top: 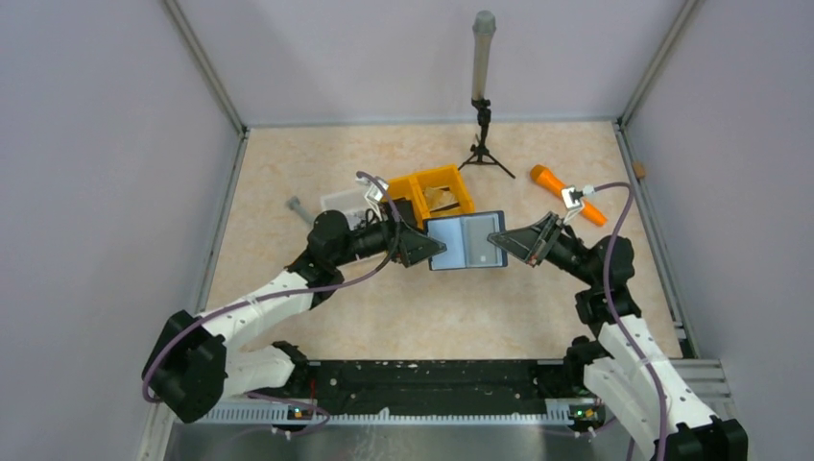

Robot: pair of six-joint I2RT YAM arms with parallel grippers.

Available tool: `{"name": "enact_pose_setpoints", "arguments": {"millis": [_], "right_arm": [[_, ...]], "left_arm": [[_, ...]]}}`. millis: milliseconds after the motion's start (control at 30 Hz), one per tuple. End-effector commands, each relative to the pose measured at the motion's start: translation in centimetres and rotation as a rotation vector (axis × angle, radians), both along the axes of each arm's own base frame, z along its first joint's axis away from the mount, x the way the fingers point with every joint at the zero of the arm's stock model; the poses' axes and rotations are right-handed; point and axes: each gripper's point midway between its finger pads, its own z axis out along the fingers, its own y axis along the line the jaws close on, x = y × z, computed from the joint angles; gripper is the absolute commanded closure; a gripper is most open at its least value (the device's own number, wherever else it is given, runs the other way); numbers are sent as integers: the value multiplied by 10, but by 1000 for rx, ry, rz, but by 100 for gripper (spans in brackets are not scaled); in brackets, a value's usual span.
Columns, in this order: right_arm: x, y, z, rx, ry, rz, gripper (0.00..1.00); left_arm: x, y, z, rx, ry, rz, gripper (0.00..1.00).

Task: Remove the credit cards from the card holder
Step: Remove the credit card from the card holder.

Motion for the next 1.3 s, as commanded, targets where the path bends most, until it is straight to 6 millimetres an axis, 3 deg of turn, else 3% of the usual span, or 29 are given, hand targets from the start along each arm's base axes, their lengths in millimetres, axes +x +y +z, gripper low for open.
{"name": "enact_pose_setpoints", "arguments": {"millis": [0, 133, 367, 467, 500, 767, 967, 1167, 1267], "right_arm": [[-11, 6, 31, 44, -112, 59, 100], [-8, 7, 28, 28, -103, 63, 100], [2, 7, 11, -47, -80, 36, 100], [14, 3, -5, -127, -47, -20, 98], [17, 1, -12, -154, -31, -34, 96], [21, 7, -30, -202, 13, -3, 80], [10, 21, -21, -170, -24, 70, 71], [4, 28, -16, -170, -35, 101, 70], [3, 28, -14, -175, -42, 99, 84]], "left_arm": [[-5, -14, 29, -100, -35, -103, 1], [-3, -23, 28, -137, -36, -159, 14], [-6, -32, 29, -174, -32, -242, 77], [-9, -32, 28, -175, -31, -259, 96], [-9, -32, 29, -177, -32, -257, 99], [-11, -33, 33, -190, -12, -278, 100], [-9, -36, 33, -198, -7, -280, 100], [-1, -40, 21, -160, 17, -259, 99], [5, -41, 14, -127, 24, -222, 91]]}}
